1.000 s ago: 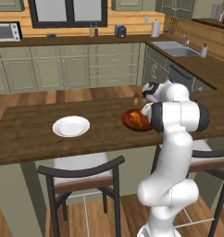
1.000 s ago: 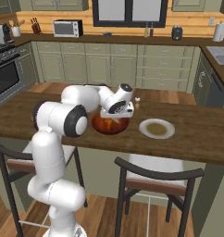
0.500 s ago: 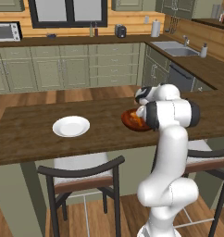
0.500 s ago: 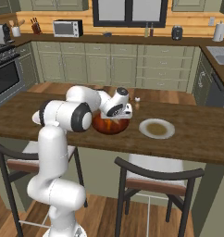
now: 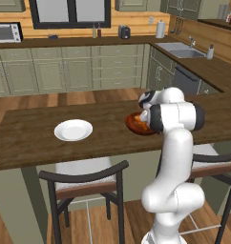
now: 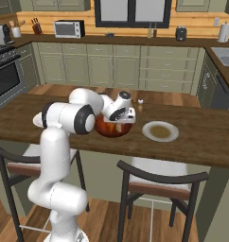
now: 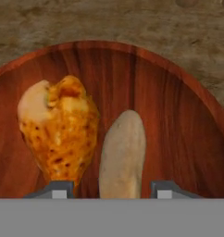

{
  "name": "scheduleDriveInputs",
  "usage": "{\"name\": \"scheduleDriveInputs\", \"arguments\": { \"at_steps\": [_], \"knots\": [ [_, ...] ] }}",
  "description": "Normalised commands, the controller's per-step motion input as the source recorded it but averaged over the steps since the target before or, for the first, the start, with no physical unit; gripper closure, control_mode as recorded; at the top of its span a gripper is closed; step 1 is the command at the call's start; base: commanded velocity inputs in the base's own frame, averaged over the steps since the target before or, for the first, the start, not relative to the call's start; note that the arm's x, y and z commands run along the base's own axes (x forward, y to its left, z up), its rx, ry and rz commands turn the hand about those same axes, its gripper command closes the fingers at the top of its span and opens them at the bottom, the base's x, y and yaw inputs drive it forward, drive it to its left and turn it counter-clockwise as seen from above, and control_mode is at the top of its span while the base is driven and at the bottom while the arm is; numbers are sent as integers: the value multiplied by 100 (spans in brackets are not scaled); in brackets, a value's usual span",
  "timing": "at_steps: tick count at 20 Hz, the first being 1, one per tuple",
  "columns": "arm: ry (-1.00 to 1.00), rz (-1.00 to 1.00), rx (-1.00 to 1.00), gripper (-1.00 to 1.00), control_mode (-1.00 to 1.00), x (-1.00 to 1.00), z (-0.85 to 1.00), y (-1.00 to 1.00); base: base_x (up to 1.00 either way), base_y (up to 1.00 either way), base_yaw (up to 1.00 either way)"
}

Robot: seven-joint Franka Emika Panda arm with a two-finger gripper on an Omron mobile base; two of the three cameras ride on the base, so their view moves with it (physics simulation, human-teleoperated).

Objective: Pick the chicken drumstick and sweet potato from their plates and place them in the bowl. Then put the bowl in the fridge.

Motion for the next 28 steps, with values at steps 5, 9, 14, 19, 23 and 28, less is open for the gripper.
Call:
{"name": "scheduleDriveInputs", "arguments": {
  "at_steps": [5, 9, 14, 19, 23, 28],
  "knots": [
    [0, -5, 0, -100, -100, 0, -4, 1, 0, 0, 0],
    [-1, -1, 0, -100, -100, -3, 84, 19, 0, 0, 0],
    [-3, 0, -3, -100, -100, -52, 65, 41, 0, 0, 0],
    [-8, -1, -20, -100, -100, -74, -18, 98, 0, 0, 0],
    [-5, 0, -22, -100, -100, -23, 0, 59, 0, 0, 0],
    [0, 0, -22, -100, -100, 13, 4, 0, 0, 0, 0]
  ]
}}
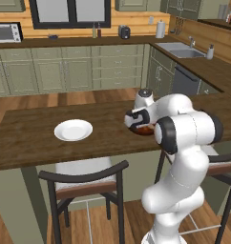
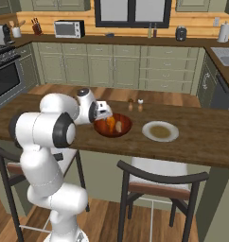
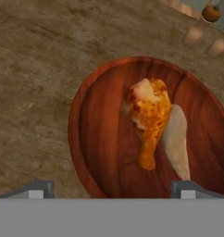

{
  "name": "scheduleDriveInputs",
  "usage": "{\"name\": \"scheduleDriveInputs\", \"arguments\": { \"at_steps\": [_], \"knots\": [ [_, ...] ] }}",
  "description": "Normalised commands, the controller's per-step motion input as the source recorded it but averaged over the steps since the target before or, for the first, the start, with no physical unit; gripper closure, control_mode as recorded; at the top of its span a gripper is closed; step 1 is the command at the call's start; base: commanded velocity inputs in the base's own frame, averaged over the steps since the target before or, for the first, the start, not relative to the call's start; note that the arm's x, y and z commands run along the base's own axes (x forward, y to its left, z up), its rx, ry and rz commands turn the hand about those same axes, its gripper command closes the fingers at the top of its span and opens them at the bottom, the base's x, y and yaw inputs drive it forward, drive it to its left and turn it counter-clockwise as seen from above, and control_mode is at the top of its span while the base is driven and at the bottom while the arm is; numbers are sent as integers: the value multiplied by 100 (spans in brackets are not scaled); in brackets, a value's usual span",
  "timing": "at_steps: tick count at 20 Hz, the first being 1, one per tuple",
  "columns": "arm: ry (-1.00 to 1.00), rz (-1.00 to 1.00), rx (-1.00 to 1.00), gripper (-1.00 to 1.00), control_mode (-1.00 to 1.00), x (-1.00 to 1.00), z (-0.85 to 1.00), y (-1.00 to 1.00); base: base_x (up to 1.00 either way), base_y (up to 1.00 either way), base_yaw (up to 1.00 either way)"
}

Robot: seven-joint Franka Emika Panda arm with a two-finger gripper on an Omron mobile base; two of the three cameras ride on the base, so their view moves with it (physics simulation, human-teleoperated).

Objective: Pick the chicken drumstick and sweet potato from their plates and place them in the bowl. Then put the bowl in the fridge.

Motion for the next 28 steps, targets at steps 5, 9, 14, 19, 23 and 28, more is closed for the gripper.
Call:
{"name": "scheduleDriveInputs", "arguments": {
  "at_steps": [5, 9, 14, 19, 23, 28],
  "knots": [
    [4, 0, -13, -100, -100, 14, 0, 3, 0, 0, 0],
    [9, 0, -1, -100, -100, -16, 0, 0, 0, 0, 0],
    [7, 0, 0, -100, -100, -3, -1, 0, 0, 0, 0],
    [12, 0, 0, -100, -100, 24, -15, 0, 0, 0, 0],
    [12, 0, 0, -100, -100, 17, -18, 0, 0, 0, 0],
    [8, 0, -3, -100, -100, 9, -25, 0, 0, 0, 0]
  ]
}}
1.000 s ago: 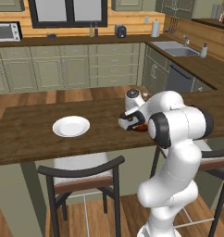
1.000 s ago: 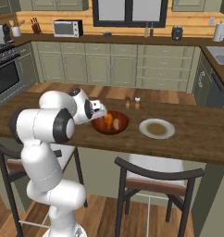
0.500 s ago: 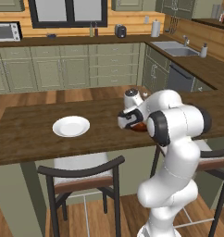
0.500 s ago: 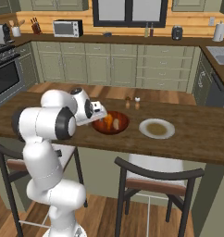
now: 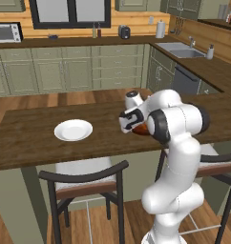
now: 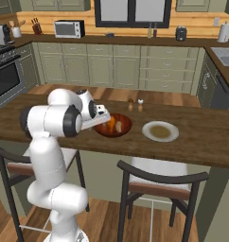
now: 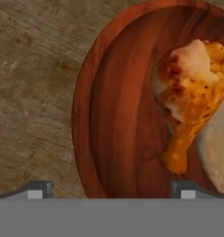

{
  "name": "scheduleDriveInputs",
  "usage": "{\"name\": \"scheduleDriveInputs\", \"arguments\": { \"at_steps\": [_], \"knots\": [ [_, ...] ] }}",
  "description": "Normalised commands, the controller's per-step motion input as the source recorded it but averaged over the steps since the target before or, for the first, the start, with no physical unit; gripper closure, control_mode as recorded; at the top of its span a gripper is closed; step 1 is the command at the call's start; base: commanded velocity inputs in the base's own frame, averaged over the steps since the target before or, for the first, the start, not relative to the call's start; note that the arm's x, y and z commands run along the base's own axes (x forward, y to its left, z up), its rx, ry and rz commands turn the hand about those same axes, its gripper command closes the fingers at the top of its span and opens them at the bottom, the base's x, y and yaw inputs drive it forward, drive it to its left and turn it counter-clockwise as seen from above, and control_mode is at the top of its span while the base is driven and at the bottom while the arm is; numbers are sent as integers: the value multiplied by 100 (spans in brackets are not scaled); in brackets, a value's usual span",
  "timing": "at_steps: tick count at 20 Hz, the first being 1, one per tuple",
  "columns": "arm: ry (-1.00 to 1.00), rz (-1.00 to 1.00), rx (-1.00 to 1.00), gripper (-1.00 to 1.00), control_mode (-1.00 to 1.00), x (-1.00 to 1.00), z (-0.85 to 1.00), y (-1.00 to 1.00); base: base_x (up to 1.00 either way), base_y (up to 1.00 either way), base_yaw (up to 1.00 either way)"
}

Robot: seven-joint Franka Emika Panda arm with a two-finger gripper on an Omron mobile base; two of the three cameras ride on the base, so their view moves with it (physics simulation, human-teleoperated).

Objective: Pick the chicken drumstick and sweet potato from their plates and place them in the bowl. Then put the bowl in the fridge.

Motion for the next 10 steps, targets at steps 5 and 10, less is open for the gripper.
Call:
{"name": "scheduleDriveInputs", "arguments": {
  "at_steps": [5, 10],
  "knots": [
    [2, 0, -5, -100, -100, 0, -39, 0, 0, 0, 0],
    [0, 0, -4, -100, -100, 22, -44, -2, 0, 0, 0]
  ]
}}
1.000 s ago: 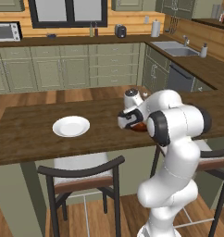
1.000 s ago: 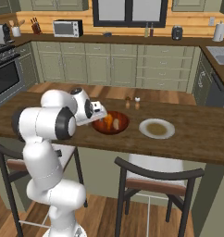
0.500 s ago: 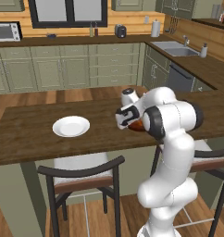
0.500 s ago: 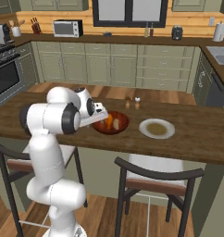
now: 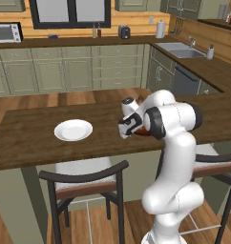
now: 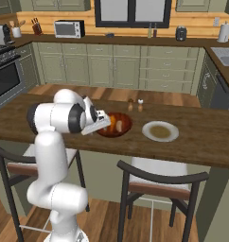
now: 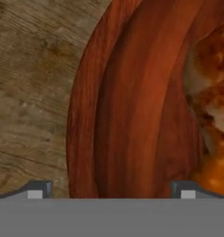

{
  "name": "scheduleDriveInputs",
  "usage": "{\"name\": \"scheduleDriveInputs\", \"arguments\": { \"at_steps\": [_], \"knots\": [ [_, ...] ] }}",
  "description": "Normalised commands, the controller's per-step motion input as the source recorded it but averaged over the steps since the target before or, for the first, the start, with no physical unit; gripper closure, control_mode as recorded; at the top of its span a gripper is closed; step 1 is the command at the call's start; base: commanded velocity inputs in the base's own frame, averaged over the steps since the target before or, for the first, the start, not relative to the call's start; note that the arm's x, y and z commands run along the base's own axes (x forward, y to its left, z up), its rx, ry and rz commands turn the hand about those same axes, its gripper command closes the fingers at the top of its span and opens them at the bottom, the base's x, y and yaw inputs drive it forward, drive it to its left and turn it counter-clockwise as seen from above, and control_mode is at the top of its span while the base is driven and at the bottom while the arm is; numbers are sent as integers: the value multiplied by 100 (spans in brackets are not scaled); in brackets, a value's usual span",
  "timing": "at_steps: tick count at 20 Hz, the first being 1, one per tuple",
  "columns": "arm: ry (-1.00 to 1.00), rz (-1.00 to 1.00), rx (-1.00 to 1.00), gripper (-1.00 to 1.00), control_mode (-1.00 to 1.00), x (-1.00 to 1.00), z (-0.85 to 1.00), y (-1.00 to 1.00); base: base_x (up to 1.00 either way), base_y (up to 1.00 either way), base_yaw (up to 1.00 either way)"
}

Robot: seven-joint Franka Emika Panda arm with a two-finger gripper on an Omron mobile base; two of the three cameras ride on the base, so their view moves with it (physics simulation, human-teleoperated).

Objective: Pick the chicken drumstick and sweet potato from their plates and place them in the bowl. Then put the bowl in the fridge.

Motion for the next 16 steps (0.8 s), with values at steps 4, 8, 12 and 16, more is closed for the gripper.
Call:
{"name": "scheduleDriveInputs", "arguments": {
  "at_steps": [4, 8, 12, 16],
  "knots": [
    [0, 0, -3, -100, -100, 35, -33, -1, 0, 0, 0],
    [0, 0, -3, 100, -100, 10, -7, -16, 0, 0, 0],
    [-3, 0, -4, 100, -100, 0, 0, -30, 0, 0, 0],
    [-5, 0, -4, 100, -100, 0, -3, -44, 0, 0, 0]
  ]
}}
